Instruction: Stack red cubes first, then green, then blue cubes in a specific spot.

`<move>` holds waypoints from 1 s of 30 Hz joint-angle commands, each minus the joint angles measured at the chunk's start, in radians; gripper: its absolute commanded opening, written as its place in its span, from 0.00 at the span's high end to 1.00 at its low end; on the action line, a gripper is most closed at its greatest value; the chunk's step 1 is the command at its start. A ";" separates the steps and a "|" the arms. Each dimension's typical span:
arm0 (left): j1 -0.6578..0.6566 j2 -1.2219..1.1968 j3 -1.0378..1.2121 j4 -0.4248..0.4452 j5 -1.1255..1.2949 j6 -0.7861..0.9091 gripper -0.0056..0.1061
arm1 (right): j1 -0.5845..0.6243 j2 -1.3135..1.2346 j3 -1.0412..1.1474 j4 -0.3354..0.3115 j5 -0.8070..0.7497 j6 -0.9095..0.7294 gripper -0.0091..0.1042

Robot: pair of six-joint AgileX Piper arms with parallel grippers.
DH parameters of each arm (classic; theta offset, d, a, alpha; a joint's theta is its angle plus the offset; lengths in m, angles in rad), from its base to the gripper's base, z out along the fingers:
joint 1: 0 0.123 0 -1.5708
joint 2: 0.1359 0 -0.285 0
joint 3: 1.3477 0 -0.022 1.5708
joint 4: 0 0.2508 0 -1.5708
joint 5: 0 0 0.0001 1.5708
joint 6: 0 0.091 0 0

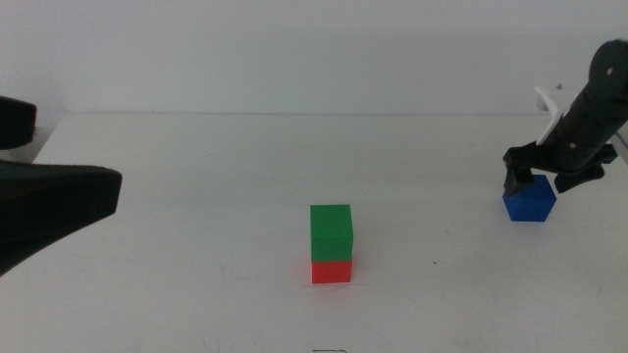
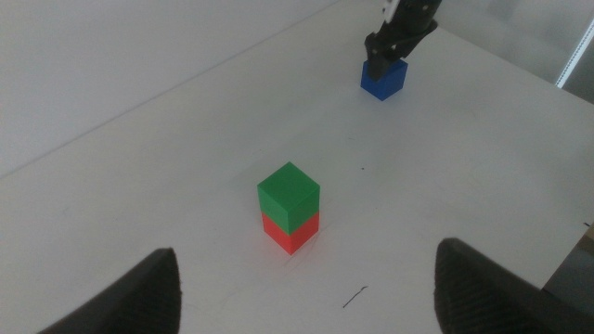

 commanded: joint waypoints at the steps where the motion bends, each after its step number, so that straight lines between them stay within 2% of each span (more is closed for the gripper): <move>1: 0.000 0.007 -0.024 -0.018 -0.069 -0.004 0.11 | 0.002 -0.024 -0.033 -0.009 -0.071 -0.005 0.22; 3: 0.000 0.007 -0.024 -0.018 -0.069 -0.004 0.11 | 0.002 -0.005 -0.033 -0.009 -0.076 -0.008 0.32; 4: 0.000 0.007 -0.024 -0.018 -0.069 -0.004 0.11 | 0.002 -0.001 -0.033 -0.009 -0.072 -0.009 0.41; 8: 0.000 0.007 -0.024 -0.018 -0.069 -0.004 0.11 | 0.002 -0.011 -0.033 -0.009 -0.034 -0.013 0.94; 11: 0.000 0.007 -0.024 -0.018 -0.069 -0.004 0.11 | 0.013 -0.078 -0.033 -0.002 -0.006 -0.012 0.93; 14: 0.000 0.007 -0.024 -0.018 -0.069 -0.004 0.11 | 0.050 -0.176 -0.033 -0.012 0.050 0.062 0.93; 17: 0.000 0.007 -0.024 -0.018 -0.069 -0.004 0.11 | 0.135 -0.273 -0.033 -0.094 0.104 0.199 0.93; 20: 0.000 0.007 -0.024 -0.018 -0.069 -0.004 0.11 | 0.246 -0.347 -0.041 -0.191 0.139 0.444 0.93; 21: 0.000 0.007 -0.024 -0.018 -0.069 -0.004 0.11 | 0.296 -0.363 -0.058 -0.220 0.182 0.535 0.93; 23: 0.000 0.007 -0.024 -0.018 -0.069 -0.004 0.11 | 0.374 -0.367 -0.091 -0.256 0.253 0.608 0.93; 25: 0.000 0.007 -0.024 -0.018 -0.069 -0.004 0.11 | 0.460 -0.358 -0.127 -0.280 0.299 0.652 0.93; 30: 0.000 0.007 -0.024 -0.018 -0.069 -0.004 0.11 | 0.630 -0.287 -0.212 -0.287 0.266 0.766 0.93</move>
